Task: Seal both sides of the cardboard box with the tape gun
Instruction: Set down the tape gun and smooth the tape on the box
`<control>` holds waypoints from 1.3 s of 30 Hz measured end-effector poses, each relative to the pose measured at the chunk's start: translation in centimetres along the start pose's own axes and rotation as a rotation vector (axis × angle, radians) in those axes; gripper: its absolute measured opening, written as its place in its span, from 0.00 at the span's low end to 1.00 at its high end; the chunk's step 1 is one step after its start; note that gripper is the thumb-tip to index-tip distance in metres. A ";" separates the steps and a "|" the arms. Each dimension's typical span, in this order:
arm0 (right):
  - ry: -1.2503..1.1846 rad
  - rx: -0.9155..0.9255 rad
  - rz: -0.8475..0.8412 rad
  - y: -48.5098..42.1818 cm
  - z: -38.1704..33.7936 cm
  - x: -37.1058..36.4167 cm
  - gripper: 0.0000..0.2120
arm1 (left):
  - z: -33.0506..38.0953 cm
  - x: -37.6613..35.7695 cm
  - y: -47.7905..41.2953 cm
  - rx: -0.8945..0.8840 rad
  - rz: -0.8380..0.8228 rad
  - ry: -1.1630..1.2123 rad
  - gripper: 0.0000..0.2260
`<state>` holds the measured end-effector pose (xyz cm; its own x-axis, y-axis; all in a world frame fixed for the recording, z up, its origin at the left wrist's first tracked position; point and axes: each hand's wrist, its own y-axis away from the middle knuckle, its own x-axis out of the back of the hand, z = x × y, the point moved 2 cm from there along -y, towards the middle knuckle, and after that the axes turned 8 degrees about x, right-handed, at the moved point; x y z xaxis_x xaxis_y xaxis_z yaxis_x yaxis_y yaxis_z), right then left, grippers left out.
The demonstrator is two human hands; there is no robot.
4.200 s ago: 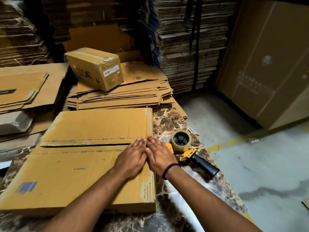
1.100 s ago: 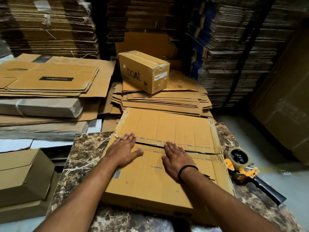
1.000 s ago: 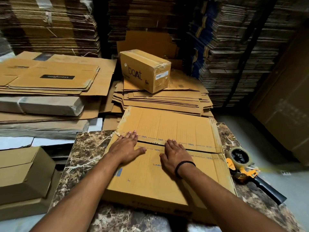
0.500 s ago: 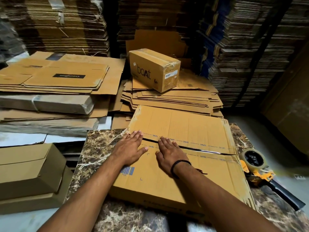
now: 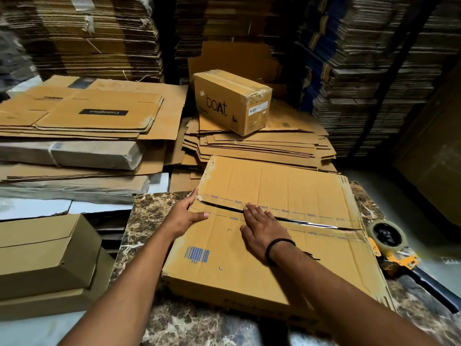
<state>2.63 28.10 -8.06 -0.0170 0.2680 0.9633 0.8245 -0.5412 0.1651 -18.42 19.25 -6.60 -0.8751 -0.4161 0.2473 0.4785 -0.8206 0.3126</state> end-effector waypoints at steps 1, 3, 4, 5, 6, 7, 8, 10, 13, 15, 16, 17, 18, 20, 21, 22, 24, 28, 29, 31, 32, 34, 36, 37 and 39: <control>0.001 -0.005 0.003 0.0 0.0 0.1 0.28 | 0.0 0.1 -0.1 0.043 -0.039 0.145 0.37; -0.004 -0.008 0.005 0.1 0.1 0.2 0.28 | 0.0 0.1 -0.2 0.082 -0.057 0.243 0.36; -0.006 -0.008 0.001 0.2 0.1 0.3 0.28 | -0.3 0.1 -0.1 0.098 -0.051 0.212 0.35; -0.006 -0.008 0.002 0.2 0.1 0.3 0.28 | -0.5 0.3 -0.1 0.125 -0.036 0.139 0.32; -0.010 -0.010 0.007 0.2 0.1 0.3 0.28 | -0.6 0.4 0.0 0.163 -0.026 0.056 0.27; -0.014 -0.013 0.007 0.2 0.1 0.4 0.28 | -0.7 0.6 0.2 0.199 -0.038 0.004 0.22; -0.017 -0.014 0.003 0.3 0.1 0.3 0.28 | -0.7 0.6 0.2 0.221 -0.058 -0.039 0.20; -0.045 -0.008 -0.007 0.2 0.2 0.4 0.28 | -0.6 1.0 0.2 0.177 -0.018 -0.205 0.22; -0.362 -0.023 -0.015 0.5 0.8 2.2 0.29 | -0.5 1.0 0.5 0.040 0.152 -0.453 0.33; -0.635 -0.064 0.068 1.3 2.5 4.1 0.29 | 0.2 0.0 1.4 -0.048 0.247 -0.544 0.33; -0.642 -0.084 0.117 2.1 3.9 4.8 0.28 | 0.4 -0.5 2.1 -0.070 0.293 -0.597 0.32; -0.565 -0.118 0.154 3.0 5.7 5.2 0.28 | 0.6 -1.0 2.7 -0.081 0.341 -0.657 0.32; -0.436 -0.171 0.178 4.1 7.9 5.5 0.26 | 0.9 -1.4 3.4 -0.076 0.375 -0.724 0.33; -0.174 -0.341 0.193 7.0 12.4 5.5 0.25 | 0.7 -2.2 4.4 -0.016 0.364 -0.879 0.36; -0.114 -0.451 0.190 8.6 14.4 5.3 0.25 | 0.4 -2.7 4.7 0.043 0.330 -0.939 0.37; -0.123 -0.555 0.172 9.9 15.6 5.1 0.26 | 0.0 -3.3 5.0 0.099 0.297 -0.963 0.37; -0.316 -0.668 0.174 11.7 16.5 4.8 0.27 | -0.7 -4.5 5.4 0.127 0.275 -0.968 0.35; -0.541 -0.639 0.321 12.7 15.1 4.8 0.25 | -0.1 -3.8 4.5 -0.019 0.323 -0.993 0.36; -0.569 -0.638 0.361 13.0 14.4 4.8 0.25 | 0.2 -2.9 3.9 -0.043 0.326 -1.004 0.36; -0.650 -0.653 0.435 13.4 12.9 4.2 0.24 | 0.8 -1.0 2.6 -0.063 0.302 -1.004 0.34; -0.694 -0.664 0.474 13.8 11.9 3.6 0.24 | 0.9 -0.3 2.1 -0.065 0.276 -0.991 0.33; -0.736 -0.693 0.535 14.6 10.2 2.2 0.24 | 0.6 0.7 1.7 -0.071 0.216 -0.963 0.31; -0.745 -0.698 0.566 15.3 9.0 1.1 0.24 | 0.2 1.2 2.3 -0.098 0.208 -1.026 0.30; -0.738 -0.687 0.562 15.6 8.8 0.9 0.24 | 0.1 1.2 2.9 -0.122 0.208 -1.083 0.32; -0.695 -0.651 0.506 15.8 9.3 1.0 0.26 | -0.1 0.4 4.7 -0.210 0.151 -1.137 0.39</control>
<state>20.90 27.24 -6.41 0.7353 0.1770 0.6542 0.1827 -0.9813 0.0601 -16.51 15.24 -5.15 -0.1901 -0.0112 0.9817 0.4576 -0.8857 0.0785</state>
